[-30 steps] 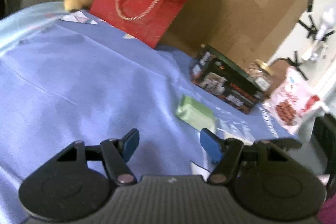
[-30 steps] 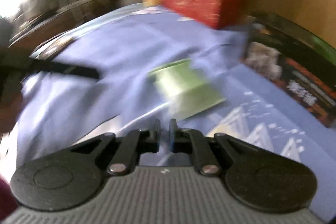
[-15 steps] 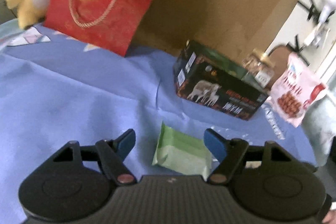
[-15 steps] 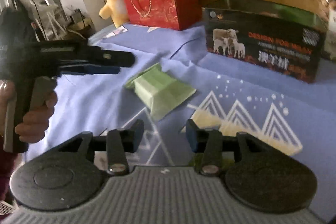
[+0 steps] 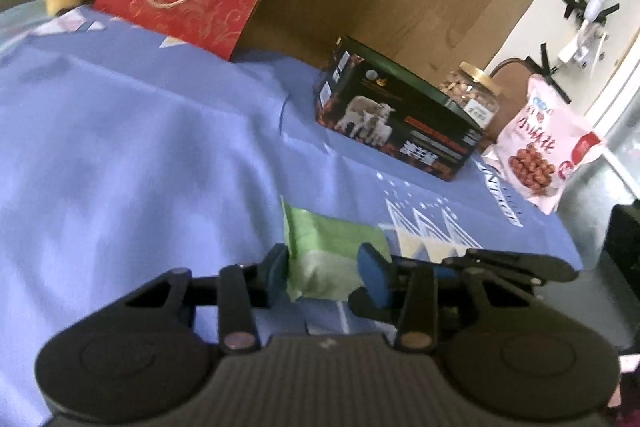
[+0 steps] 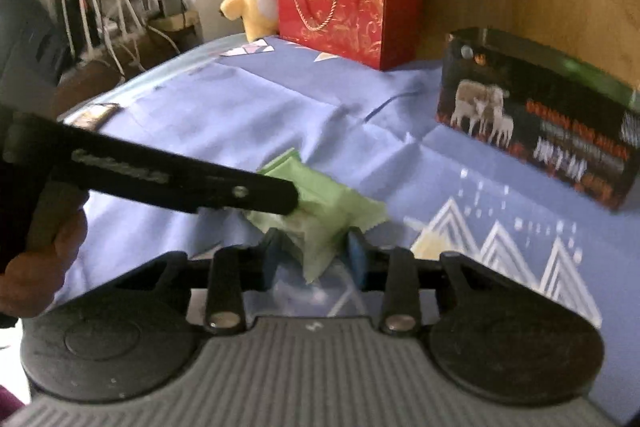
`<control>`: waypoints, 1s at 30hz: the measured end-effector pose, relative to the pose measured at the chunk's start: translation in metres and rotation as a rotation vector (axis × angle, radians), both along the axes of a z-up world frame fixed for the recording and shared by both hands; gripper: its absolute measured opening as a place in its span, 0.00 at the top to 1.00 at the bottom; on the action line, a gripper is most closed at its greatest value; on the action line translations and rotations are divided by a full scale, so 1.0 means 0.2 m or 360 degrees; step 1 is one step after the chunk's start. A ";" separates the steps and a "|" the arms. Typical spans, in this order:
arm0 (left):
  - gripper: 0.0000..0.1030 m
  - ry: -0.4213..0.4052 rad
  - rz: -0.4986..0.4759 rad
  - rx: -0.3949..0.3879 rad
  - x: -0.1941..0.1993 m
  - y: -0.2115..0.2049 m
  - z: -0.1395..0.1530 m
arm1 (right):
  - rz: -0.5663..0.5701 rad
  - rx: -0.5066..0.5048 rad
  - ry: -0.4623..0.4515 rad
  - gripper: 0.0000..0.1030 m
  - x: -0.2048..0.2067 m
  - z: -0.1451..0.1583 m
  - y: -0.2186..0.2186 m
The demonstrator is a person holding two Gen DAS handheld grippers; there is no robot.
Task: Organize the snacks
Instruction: 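Grasp the light green packet with the left gripper and drop it into the box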
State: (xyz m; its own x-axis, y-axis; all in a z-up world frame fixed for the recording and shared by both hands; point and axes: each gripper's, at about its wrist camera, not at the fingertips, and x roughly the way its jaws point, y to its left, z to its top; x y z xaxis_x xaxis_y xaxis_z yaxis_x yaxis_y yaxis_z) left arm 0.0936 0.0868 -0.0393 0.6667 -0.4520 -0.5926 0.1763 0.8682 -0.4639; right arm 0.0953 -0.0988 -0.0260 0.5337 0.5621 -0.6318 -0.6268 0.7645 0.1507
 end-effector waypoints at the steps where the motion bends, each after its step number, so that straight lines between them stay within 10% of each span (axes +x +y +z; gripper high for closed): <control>1: 0.63 0.0007 0.0008 -0.0017 -0.04 0.00 0.00 | 0.0007 0.0021 -0.0005 0.63 -0.04 0.00 -0.02; 19: 0.57 0.0074 -0.0033 0.0033 -0.10 -0.09 0.03 | 0.0058 -0.0078 -0.0247 0.60 -0.23 -0.06 0.01; 30: 0.56 -0.0399 -0.0199 0.0146 0.30 -0.36 0.43 | -0.0276 0.0004 -0.0605 0.61 0.15 0.28 -0.20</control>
